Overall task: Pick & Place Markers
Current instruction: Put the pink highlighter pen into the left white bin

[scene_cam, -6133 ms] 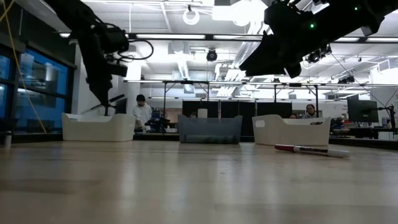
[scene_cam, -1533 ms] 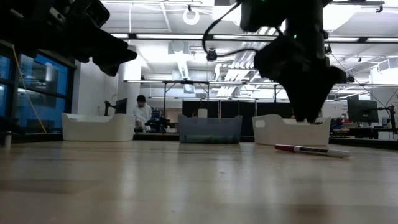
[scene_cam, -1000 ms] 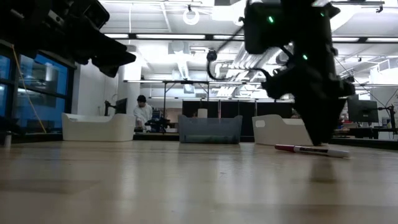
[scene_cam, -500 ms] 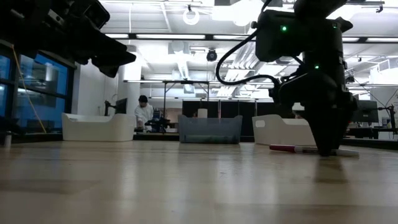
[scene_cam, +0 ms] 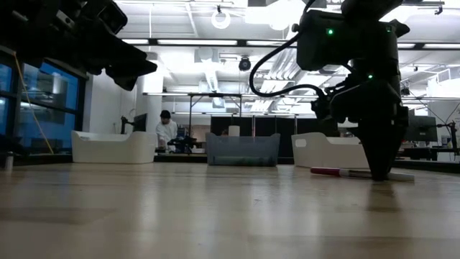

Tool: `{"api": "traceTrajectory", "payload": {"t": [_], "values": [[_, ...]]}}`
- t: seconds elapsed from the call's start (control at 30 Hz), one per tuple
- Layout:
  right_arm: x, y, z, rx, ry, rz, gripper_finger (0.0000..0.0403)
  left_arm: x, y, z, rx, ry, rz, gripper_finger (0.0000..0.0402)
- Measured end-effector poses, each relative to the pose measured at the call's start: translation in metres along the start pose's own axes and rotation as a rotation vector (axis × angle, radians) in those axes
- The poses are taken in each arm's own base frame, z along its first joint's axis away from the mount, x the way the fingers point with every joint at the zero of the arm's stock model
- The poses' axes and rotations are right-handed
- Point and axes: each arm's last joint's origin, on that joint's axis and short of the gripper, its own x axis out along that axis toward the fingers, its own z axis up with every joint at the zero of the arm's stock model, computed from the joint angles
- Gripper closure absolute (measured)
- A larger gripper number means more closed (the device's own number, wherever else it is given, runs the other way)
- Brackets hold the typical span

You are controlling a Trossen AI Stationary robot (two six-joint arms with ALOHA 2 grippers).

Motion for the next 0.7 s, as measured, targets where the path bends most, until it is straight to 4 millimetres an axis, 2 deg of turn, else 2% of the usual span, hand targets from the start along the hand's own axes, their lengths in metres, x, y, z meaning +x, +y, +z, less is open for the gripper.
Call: {"api": "traceTrajectory", "payload": {"t": [0.47, 0.7], "values": [[0.0, 0.0002, 0.0, 0.014, 0.0, 0.002, 0.0338, 0.0, 0.0001, -0.0006, -0.001, 0.006, 0.001, 0.0254], [-0.0006, 0.0, 0.0001, 0.028, -0.014, -0.006, 0.0371, 0.0, 0.0001, -0.0006, -0.001, 0.006, 0.001, 0.0254]]}}
